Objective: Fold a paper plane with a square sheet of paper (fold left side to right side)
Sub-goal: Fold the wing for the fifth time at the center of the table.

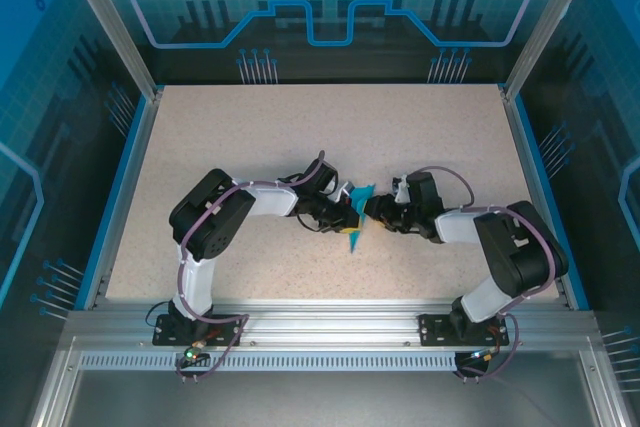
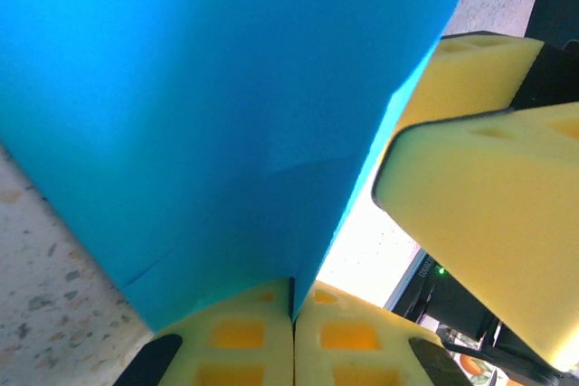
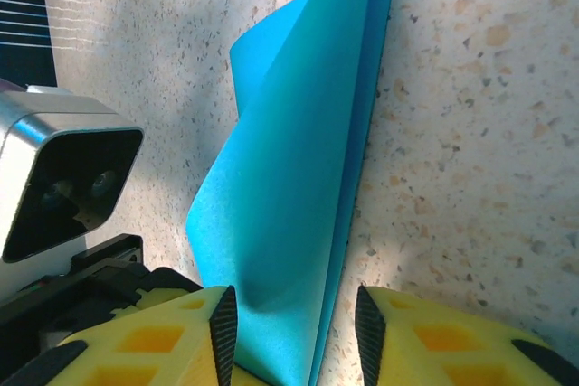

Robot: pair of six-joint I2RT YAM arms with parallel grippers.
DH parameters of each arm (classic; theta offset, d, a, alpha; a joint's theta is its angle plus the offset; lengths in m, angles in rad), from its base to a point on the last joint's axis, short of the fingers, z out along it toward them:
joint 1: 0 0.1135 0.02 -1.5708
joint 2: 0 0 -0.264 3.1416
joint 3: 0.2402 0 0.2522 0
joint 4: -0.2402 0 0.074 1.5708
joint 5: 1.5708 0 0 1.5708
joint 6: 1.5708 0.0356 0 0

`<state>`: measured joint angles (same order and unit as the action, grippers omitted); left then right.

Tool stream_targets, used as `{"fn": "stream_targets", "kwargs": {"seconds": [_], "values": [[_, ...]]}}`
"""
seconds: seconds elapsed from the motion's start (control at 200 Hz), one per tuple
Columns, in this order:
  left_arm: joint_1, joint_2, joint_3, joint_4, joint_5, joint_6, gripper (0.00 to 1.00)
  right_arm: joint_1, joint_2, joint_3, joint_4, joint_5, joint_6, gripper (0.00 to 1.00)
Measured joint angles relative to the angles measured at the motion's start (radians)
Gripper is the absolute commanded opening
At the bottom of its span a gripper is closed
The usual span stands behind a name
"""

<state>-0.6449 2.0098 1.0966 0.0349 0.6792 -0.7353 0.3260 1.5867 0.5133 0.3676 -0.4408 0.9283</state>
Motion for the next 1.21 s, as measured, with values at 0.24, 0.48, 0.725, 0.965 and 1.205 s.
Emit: {"fn": "stream_targets", "kwargs": {"seconds": [0.24,0.48,0.725,0.965,1.205], "values": [[0.000,0.000,0.000,0.001,0.000,0.000,0.08,0.012,0.031,0.023,-0.006,0.014,0.008,0.39],[0.000,0.000,0.000,0.000,0.000,0.000,0.13,0.016,0.053,0.051,-0.035,0.015,0.015,0.36],[0.000,0.000,0.000,0.001,0.000,0.000,0.22,0.016,0.060,0.056,-0.043,0.017,0.019,0.34],[0.002,-0.004,-0.003,-0.008,-0.001,0.006,0.46,0.016,0.063,0.064,-0.057,0.017,0.019,0.33],[0.032,-0.068,-0.015,-0.046,-0.005,0.010,0.56,0.016,0.065,0.065,-0.059,0.017,0.019,0.33]]}}
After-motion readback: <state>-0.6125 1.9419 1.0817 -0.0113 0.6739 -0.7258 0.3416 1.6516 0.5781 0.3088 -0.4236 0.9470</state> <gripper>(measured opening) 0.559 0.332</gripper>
